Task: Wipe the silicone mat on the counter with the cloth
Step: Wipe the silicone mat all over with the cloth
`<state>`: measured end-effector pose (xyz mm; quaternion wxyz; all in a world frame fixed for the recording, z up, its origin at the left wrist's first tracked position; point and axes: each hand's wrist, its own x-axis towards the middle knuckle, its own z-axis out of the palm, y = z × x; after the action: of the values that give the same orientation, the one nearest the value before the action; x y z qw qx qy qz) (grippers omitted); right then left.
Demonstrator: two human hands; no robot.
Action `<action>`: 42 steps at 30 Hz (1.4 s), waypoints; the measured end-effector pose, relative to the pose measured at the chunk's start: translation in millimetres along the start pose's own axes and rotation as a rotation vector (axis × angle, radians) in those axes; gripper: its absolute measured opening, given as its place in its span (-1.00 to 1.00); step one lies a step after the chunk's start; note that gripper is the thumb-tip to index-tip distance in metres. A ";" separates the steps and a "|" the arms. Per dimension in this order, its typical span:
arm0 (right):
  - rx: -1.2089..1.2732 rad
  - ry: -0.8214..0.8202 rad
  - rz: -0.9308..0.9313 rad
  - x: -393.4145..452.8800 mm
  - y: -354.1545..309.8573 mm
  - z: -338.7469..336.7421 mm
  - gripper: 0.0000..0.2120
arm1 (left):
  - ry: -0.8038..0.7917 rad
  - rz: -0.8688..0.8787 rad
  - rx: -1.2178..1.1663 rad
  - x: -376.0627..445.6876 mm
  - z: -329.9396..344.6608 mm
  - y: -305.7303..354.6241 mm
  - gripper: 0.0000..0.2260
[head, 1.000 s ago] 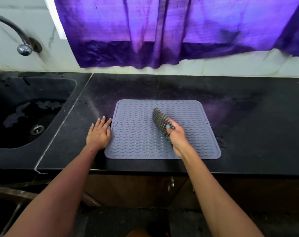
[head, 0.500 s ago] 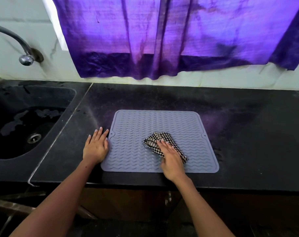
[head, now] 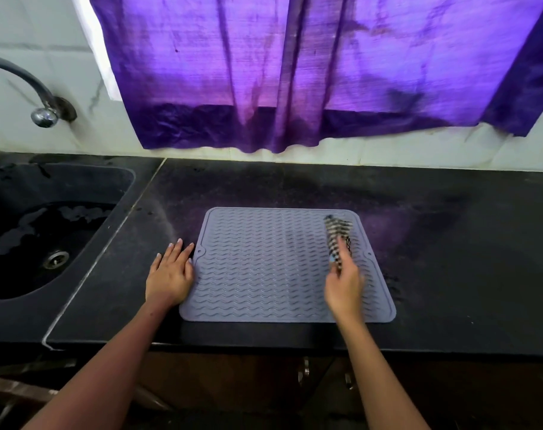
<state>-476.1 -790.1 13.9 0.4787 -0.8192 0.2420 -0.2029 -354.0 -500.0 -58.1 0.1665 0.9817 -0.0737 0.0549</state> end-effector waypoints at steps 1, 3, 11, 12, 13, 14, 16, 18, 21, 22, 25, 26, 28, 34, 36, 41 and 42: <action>-0.105 -0.063 -0.075 -5.4 7.0 3.6 -0.44 | 0.002 -0.001 -0.002 -0.3 0.1 0.0 -0.43; -0.391 -0.209 -0.178 -15.3 25.1 14.4 -0.39 | 0.007 -0.003 -0.003 0.1 1.4 -0.1 -0.43; -0.315 -0.405 -0.152 1.3 39.4 5.3 -0.49 | 0.000 0.000 0.006 0.7 2.6 -0.9 -0.43; -0.215 -0.423 -0.114 3.8 38.5 2.2 -0.52 | 0.002 0.001 0.007 0.3 2.7 -0.8 -0.42; -0.086 -0.418 -0.052 6.3 37.9 -0.2 -0.54 | 0.001 0.002 0.008 -0.3 2.8 -0.7 -0.42; 0.059 -0.392 0.040 9.4 36.4 -2.0 -0.57 | 0.000 0.002 0.008 -0.7 2.4 -0.5 -0.42; 0.404 -0.273 0.292 20.7 29.7 -7.9 -0.62 | 0.001 0.003 0.003 -0.2 1.1 -0.9 -0.42; 0.731 -0.055 0.462 31.8 22.0 -19.4 -0.66 | -0.005 0.003 -0.002 -0.6 -0.1 -0.5 -0.42; 0.626 0.179 0.324 31.3 12.4 -37.8 -0.64 | 0.002 0.008 -0.006 -0.7 0.1 -1.2 -0.42; 0.445 0.182 0.226 27.0 9.7 -42.2 -0.61 | 0.010 0.010 -0.011 -0.4 0.4 -1.7 -0.42; -0.036 0.068 -0.055 16.3 20.6 -42.2 -0.51 | 0.011 0.013 -0.005 0.0 2.0 -2.7 -0.42; -0.141 -0.010 -0.107 13.7 28.0 -37.1 -0.49 | 0.009 0.012 -0.004 0.0 2.5 -3.2 -0.42; -0.401 -0.192 -0.137 9.7 46.1 -23.1 -0.46 | 0.010 0.011 -0.010 0.8 3.5 -3.1 -0.42; -0.555 -0.325 -0.173 19.0 62.8 -17.1 -0.46 | 0.023 0.003 -0.011 1.8 5.4 -3.3 -0.42; -0.391 -0.326 -0.122 25.0 63.1 -23.6 -0.48 | 0.025 0.008 -0.008 1.6 5.9 -3.7 -0.41; 0.119 -0.263 0.219 38.0 47.0 -36.9 -0.63 | 0.028 0.016 -0.012 1.0 4.6 -4.9 -0.37; 0.263 -0.219 0.311 41.9 40.9 -41.7 -0.65 | 0.029 0.017 -0.014 0.4 3.6 -4.5 -0.37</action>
<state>-474.5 -860.9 1.1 0.6302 -0.7199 0.2832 -0.0663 -352.5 -497.1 -62.8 0.1741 0.9790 -0.0798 0.0700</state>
